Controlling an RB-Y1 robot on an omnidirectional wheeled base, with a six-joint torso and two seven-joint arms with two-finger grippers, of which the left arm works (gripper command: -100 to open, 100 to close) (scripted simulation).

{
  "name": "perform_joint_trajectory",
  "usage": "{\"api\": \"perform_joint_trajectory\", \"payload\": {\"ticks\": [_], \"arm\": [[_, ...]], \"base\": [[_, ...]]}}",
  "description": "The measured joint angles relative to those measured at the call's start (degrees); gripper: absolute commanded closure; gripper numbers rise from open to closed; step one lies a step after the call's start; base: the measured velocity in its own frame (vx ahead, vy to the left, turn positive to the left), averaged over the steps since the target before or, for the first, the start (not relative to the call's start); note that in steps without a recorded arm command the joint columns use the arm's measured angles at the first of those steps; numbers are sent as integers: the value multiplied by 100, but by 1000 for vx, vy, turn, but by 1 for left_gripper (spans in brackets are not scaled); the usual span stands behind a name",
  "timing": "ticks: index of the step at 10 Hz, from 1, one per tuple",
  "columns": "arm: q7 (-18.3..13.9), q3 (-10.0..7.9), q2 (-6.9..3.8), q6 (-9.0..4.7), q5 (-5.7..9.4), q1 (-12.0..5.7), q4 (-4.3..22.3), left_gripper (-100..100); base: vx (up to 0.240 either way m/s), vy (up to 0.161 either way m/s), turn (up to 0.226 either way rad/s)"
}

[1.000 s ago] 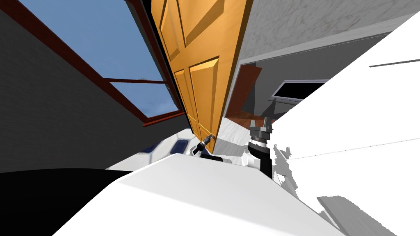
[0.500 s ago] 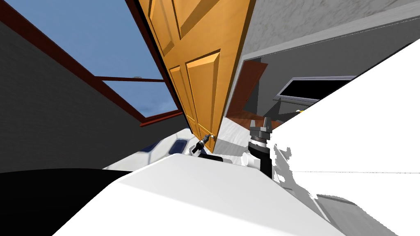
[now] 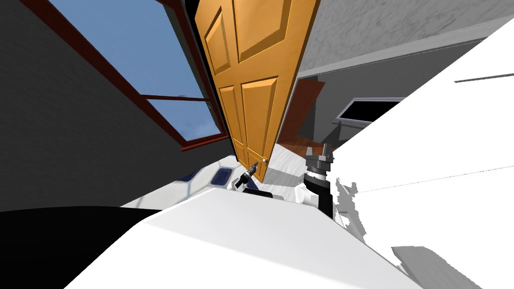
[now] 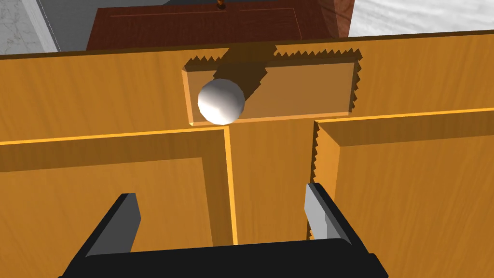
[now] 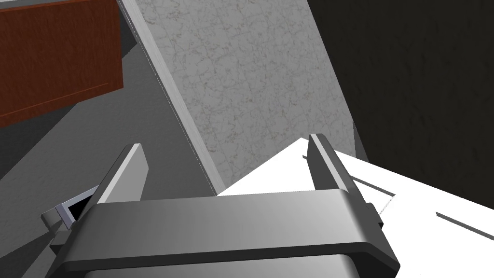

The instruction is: Push the door open

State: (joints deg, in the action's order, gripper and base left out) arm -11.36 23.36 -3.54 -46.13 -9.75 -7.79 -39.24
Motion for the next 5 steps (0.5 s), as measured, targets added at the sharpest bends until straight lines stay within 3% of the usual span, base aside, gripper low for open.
{"api": "perform_joint_trajectory", "payload": {"ticks": [2, 5], "arm": [[-55, 40, 42, 70, -8, 27, -106, -100], [-34, 22, 14, 65, -1, 33, -90, -100]], "base": [[-159, 64, 9], [128, -81, -25]]}}
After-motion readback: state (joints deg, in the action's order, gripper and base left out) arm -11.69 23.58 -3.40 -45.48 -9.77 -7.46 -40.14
